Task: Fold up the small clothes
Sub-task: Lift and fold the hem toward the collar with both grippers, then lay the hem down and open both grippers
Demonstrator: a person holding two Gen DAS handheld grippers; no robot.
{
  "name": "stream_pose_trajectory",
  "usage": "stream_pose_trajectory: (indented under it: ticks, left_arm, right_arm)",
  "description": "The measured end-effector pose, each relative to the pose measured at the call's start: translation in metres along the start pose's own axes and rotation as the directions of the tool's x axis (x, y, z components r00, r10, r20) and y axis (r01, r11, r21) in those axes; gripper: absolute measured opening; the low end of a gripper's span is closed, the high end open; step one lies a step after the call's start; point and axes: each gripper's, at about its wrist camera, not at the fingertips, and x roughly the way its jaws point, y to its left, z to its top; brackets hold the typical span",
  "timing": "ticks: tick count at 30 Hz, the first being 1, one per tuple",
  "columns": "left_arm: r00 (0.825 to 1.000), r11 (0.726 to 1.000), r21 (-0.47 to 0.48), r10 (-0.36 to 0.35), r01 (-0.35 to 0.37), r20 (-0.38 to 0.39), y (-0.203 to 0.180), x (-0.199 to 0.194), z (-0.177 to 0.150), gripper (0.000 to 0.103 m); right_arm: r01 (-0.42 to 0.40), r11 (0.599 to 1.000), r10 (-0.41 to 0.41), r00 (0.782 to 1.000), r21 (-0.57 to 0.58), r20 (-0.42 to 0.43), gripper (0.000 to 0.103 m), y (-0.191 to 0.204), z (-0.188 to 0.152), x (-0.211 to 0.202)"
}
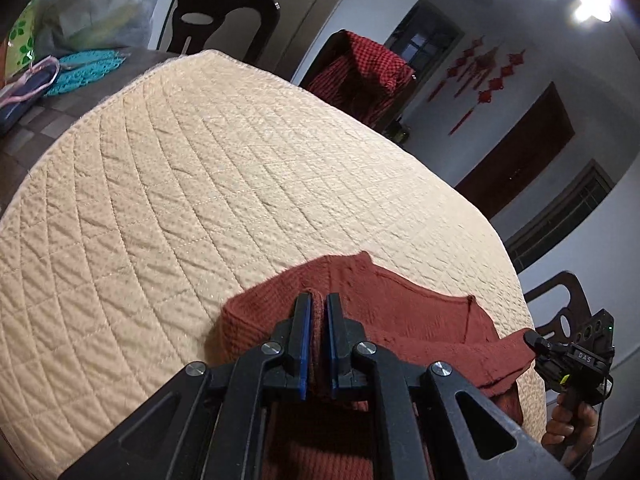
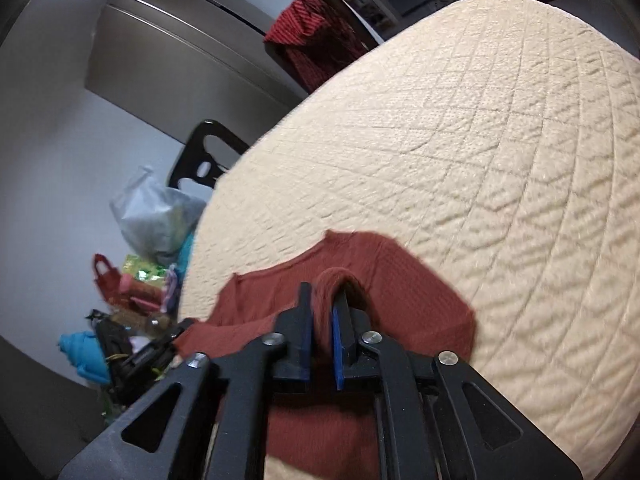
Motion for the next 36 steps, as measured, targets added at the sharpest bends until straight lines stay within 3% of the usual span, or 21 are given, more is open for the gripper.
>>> stream_pose_trajectory:
  ticks: [7,12,19,26,31,32,34,36]
  left_arm:
    - [0.997,0.999,-0.012,0.043,-0.043,0.071,0.007,-0.011,0.004,0.010]
    - [0.992,0.997,0.042,0.058,-0.063,0.115,-0.003,-0.035,-0.005,0.011]
    - [0.998,0.984,0.175,0.022,-0.031,0.053,-0.024,-0.054,-0.055,0.017]
    - [1.000,0.937,0.349,-0.002,-0.009,0.029,-0.057,-0.061,-0.096,0.017]
    - [0.999,0.912,0.407,-0.048,0.054,-0.024,-0.083,-0.044,-0.104,0.017]
    - [0.999,0.910,0.412,-0.026,0.038,-0.034,-0.086,-0.036,-0.104,0.017]
    - [0.997,0.910,0.415,0.035,-0.003,-0.071,-0.087,-0.017,-0.104,0.017]
    - [0.997,0.913,0.408,0.035,-0.002,-0.074,-0.086,-0.012,-0.102,0.017]
  right_arm:
    - [0.040,0.998,-0.037,0.998,-0.057,0.051,0.025,0.005,0.012,-0.002]
    - [0.053,0.989,-0.041,0.996,-0.135,0.085,0.030,0.017,-0.005,-0.027]
    - [0.069,0.970,-0.056,0.997,-0.233,0.061,0.030,0.033,-0.064,-0.054]
    - [0.168,0.911,-0.170,0.985,-0.377,0.027,0.030,0.047,-0.116,-0.050]
    - [0.188,0.887,-0.203,0.979,-0.422,0.010,0.029,0.052,-0.118,-0.032]
    - [0.220,0.876,-0.234,0.972,-0.430,0.021,0.029,0.049,-0.115,-0.027]
    - [0.247,0.882,-0.257,0.966,-0.403,0.029,0.017,0.038,-0.105,-0.022]
    - [0.252,0.899,-0.255,0.966,-0.358,0.041,0.015,0.032,-0.096,-0.026]
